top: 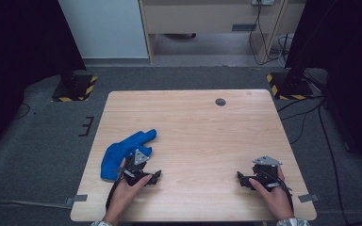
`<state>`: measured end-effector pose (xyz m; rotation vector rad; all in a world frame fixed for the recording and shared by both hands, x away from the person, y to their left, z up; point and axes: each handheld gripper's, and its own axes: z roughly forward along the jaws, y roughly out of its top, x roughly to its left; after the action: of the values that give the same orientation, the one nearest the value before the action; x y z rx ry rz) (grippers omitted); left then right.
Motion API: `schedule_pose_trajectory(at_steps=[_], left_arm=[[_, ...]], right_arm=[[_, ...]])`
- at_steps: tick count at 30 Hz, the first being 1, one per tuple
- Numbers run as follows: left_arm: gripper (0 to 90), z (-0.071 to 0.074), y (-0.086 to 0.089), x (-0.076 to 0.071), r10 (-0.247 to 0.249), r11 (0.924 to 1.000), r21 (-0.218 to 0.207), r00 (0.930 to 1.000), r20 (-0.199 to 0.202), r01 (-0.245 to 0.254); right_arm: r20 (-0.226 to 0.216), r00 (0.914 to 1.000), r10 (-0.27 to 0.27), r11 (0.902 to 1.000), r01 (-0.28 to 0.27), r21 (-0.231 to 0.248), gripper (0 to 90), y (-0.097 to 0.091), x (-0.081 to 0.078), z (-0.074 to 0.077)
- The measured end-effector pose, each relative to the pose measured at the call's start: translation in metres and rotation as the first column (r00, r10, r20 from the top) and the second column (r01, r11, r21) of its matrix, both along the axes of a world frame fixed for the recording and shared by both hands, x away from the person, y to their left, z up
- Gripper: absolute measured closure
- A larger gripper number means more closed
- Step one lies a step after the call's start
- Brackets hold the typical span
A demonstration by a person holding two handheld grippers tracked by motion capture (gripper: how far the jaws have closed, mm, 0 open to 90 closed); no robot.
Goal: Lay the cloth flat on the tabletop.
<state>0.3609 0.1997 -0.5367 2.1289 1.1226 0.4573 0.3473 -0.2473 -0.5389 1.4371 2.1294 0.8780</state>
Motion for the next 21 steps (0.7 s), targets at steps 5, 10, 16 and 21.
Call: schedule_pose_trajectory(at_steps=[5, 10, 16, 21], left_arm=[[2.9, 0.000, -0.001, -0.001, 0.002, 1.0000, 0.000, 1.0000, -0.001, -0.002], [4.6, 0.010, -0.005, -0.007, -0.039, 0.9992, -0.002, 0.9987, 0.032, 0.039], [5.3, 0.028, -0.004, -0.021, -0.062, 0.9977, -0.021, 0.9924, 0.106, 0.064], [6.1, 0.042, 0.008, -0.027, -0.044, 0.9990, -0.004, 0.9871, 0.154, 0.045]], right_arm=[[-0.001, 1.0000, 0.000, 1.0000, 0.000, 0.001, 0.3, 0.000, 0.000, 0.000], [0.000, 1.0000, 0.000, 1.0000, 0.000, 0.000, 0.3, 0.000, 0.000, 0.000], [-0.001, 1.0000, -0.001, 1.0000, 0.001, 0.001, 0.3, 0.000, 0.000, 0.000], [-0.003, 1.0000, 0.001, 1.0000, -0.001, 0.004, 0.3, 0.001, 0.000, 0.000]])
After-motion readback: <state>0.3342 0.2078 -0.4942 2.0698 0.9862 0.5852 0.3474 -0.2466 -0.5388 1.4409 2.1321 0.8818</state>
